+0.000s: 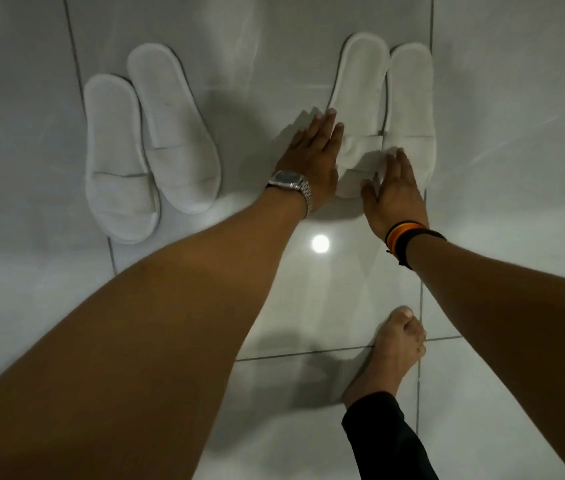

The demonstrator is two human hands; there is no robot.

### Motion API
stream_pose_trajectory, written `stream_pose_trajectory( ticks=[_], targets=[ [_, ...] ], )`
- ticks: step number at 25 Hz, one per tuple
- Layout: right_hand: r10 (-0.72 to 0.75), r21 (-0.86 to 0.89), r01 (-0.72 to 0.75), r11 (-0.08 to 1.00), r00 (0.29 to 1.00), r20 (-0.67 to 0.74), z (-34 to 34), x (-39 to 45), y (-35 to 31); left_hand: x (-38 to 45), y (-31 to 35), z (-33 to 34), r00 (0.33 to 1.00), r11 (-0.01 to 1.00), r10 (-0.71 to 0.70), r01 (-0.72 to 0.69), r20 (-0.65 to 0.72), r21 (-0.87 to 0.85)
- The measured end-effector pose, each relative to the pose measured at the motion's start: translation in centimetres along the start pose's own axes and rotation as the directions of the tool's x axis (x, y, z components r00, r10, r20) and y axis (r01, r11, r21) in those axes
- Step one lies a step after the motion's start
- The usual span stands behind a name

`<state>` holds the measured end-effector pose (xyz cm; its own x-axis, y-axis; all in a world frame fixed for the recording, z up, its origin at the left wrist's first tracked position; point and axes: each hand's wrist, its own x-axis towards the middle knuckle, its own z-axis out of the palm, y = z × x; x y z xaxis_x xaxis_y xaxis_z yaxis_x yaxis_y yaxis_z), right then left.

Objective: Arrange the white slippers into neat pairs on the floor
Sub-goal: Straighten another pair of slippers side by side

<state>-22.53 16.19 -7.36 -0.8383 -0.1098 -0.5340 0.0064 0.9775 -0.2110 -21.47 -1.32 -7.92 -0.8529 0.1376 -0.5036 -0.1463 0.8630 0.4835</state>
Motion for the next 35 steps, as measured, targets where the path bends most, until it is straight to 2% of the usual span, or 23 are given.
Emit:
stream_pose_trajectory(
  ticks=[3, 6, 9, 12, 15, 20, 23, 25, 31, 35],
  targets=[
    [-0.175, -0.008, 0.175, 0.985, 0.984, 0.039, 1.3, -2.6, -6.2, -5.6, -5.2, -1.5, 0.989, 0.989, -0.126, 0.132, -0.075, 0.074],
    [-0.362, 0.022, 0.363, 0.931, 0.920, 0.150, 4.3, -4.6, -14.1, -11.4, -12.2, -2.1, 0.928, 0.930, -0.354, 0.363, -0.120, 0.063],
    [-0.423, 0.014, 0.437, 0.899, 0.860, 0.285, 8.3, -5.0, -21.1, -15.9, -18.5, -1.6, 0.868, 0.869, -0.495, 0.496, -0.049, 0.003],
    [-0.373, -0.075, 0.430, 0.900, 0.847, 0.379, 12.0, -4.8, -25.2, -18.5, -22.6, -0.7, 0.871, 0.871, -0.487, 0.490, 0.060, -0.039],
    [-0.391, -0.107, 0.458, 0.883, 0.842, 0.372, 14.7, -6.5, -27.9, -19.9, -26.7, -1.2, 0.870, 0.867, -0.493, 0.493, 0.024, -0.075],
    [-0.437, -0.005, 0.479, 0.878, 0.803, 0.405, 18.5, -10.7, -34.0, -22.3, -34.1, -3.7, 0.868, 0.867, -0.496, 0.495, 0.014, -0.059],
    [-0.462, 0.024, 0.496, 0.868, 0.788, 0.408, 20.3, -11.8, -37.7, -24.0, -37.1, -4.7, 0.840, 0.837, -0.542, 0.542, 0.020, -0.079],
    [-0.482, 0.009, 0.527, 0.850, 0.769, 0.420, 20.9, -11.8, -39.1, -25.0, -38.3, -4.9, 0.822, 0.818, -0.569, 0.568, 0.024, -0.091],
    [-0.498, -0.039, 0.566, 0.824, 0.754, 0.428, 21.0, -11.6, -39.2, -25.3, -38.8, -5.2, 0.824, 0.816, -0.566, 0.566, 0.033, -0.121],
    [-0.521, -0.013, 0.563, 0.827, 0.774, 0.360, 20.1, -11.8, -38.5, -25.9, -37.6, -5.7, 0.831, 0.835, -0.550, 0.546, -0.084, -0.065]
  ],
)
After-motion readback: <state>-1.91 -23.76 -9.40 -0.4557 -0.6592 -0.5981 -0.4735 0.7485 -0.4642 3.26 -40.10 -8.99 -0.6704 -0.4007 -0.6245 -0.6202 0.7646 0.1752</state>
